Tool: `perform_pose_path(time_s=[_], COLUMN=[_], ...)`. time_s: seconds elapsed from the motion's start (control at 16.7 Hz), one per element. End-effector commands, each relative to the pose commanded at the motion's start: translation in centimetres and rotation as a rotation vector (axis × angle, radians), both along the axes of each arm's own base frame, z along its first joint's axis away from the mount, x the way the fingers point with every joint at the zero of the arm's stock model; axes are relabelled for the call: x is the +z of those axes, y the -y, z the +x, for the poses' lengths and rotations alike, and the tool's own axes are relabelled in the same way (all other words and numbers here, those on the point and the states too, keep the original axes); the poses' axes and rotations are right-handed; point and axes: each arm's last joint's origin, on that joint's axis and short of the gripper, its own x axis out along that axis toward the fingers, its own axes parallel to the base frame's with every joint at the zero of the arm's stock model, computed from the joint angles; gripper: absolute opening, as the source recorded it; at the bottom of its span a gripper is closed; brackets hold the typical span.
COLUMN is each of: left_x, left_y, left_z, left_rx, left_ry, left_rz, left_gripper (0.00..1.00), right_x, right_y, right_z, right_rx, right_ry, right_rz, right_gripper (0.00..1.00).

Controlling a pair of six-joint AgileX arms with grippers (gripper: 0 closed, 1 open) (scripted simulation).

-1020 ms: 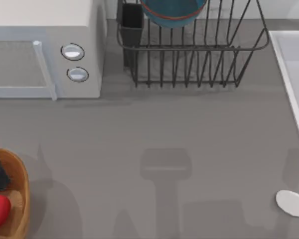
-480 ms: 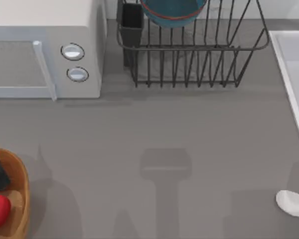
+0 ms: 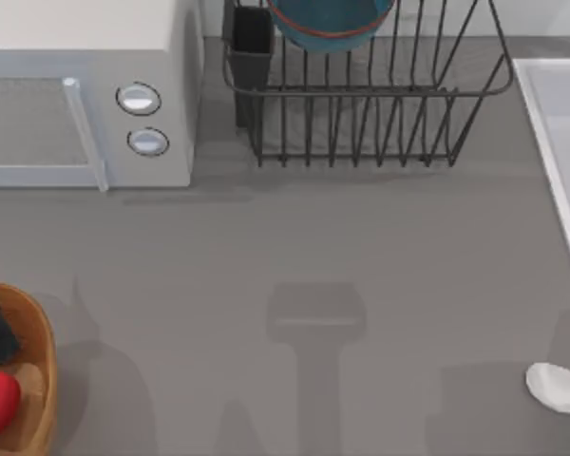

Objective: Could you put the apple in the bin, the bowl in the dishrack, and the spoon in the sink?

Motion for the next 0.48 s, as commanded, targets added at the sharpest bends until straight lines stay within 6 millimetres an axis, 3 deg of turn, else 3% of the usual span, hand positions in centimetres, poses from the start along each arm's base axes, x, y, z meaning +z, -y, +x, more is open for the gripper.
perform_pose_path(time_s=[0.48], left_x=[0.00], left_y=[0.00], left_z=[0.00], left_rx=[0.000], left_ry=[0.000], left_rz=[0.000], left_gripper=[1.00], right_x=[0.00], right_y=[0.00], right_z=[0.00], right_rx=[0.000], right_ry=[0.000], right_rz=[0.000], right_gripper=[0.40])
